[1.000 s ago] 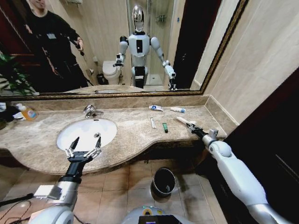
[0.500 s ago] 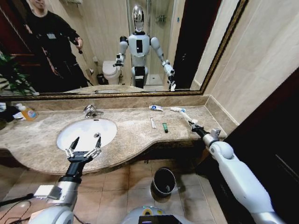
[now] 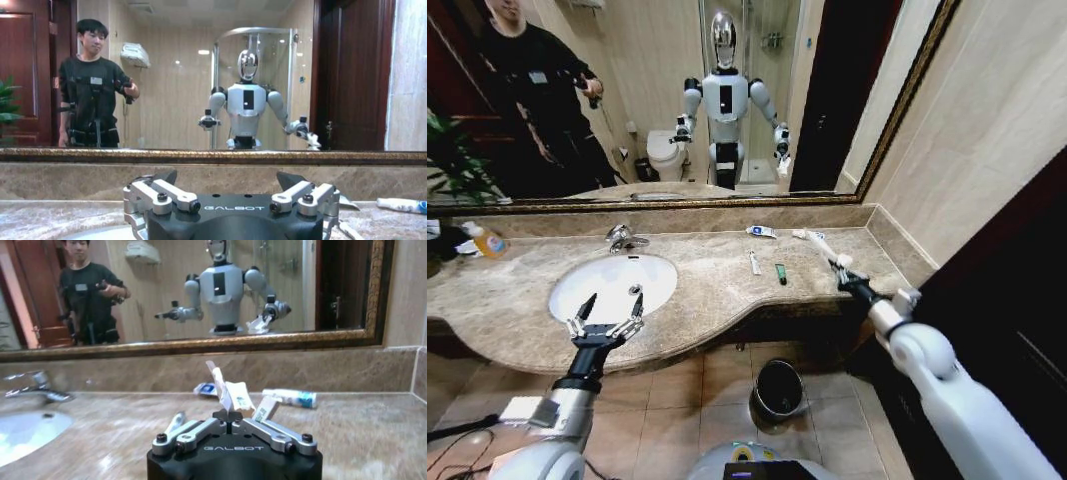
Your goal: Pick up the trash from the sink and place it in the trash bin.
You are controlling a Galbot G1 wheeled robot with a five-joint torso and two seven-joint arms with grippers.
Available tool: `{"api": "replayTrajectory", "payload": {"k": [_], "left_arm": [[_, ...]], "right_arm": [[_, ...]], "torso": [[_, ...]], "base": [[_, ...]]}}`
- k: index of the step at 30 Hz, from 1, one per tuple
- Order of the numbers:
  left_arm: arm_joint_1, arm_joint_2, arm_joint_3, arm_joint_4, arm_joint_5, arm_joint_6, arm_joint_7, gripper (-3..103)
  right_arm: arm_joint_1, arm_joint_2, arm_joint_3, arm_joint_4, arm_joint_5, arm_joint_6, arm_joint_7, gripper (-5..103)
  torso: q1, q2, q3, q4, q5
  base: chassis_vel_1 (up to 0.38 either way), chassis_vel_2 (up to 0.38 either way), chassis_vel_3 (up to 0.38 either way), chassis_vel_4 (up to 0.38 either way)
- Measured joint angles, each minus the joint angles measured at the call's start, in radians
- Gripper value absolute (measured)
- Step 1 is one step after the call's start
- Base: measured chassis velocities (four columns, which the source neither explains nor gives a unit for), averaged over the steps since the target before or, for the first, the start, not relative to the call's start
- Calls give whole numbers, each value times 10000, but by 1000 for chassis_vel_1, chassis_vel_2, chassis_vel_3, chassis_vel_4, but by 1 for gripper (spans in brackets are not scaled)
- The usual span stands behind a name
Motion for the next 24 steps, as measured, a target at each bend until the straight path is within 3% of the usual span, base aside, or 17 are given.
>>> {"api": "replayTrajectory", "payload": {"k": [6,9,11,17,22,24], "left_arm": [[-1,0,0,0,0,0,0,100],[-1,0,0,0,1,0,0,100],[0,0,0,0,0,0,0,100],[0,1,0,0,1,0,0,100],[-1,1,-1,0,1,0,0,100],[-1,0,0,1,0,0,0,100]], "right_arm": [[-2426,948,589,1278,-1060,323,-747,0],[-3733,1910,499,1388,-2452,953,-1987,0],[-3992,2235,326,1098,-2974,1239,-2307,0],[-3929,3227,-367,-1174,-4807,1966,-3030,0],[-3225,3593,-706,-2827,-5750,2118,-3037,0],[-2534,3771,-991,-4283,-6269,2432,-2713,0]], "torso": [[-1,0,-1,0,-1],[0,0,0,-1,-3],[-1,0,0,-1,-5],[0,-1,1,-2,3],[0,-2,1,0,1],[0,-3,2,0,1]], "base": [[0,0,0,0],[0,0,0,0],[0,0,0,0],[0,0,0,0],[0,0,0,0],[0,0,0,0]]}}
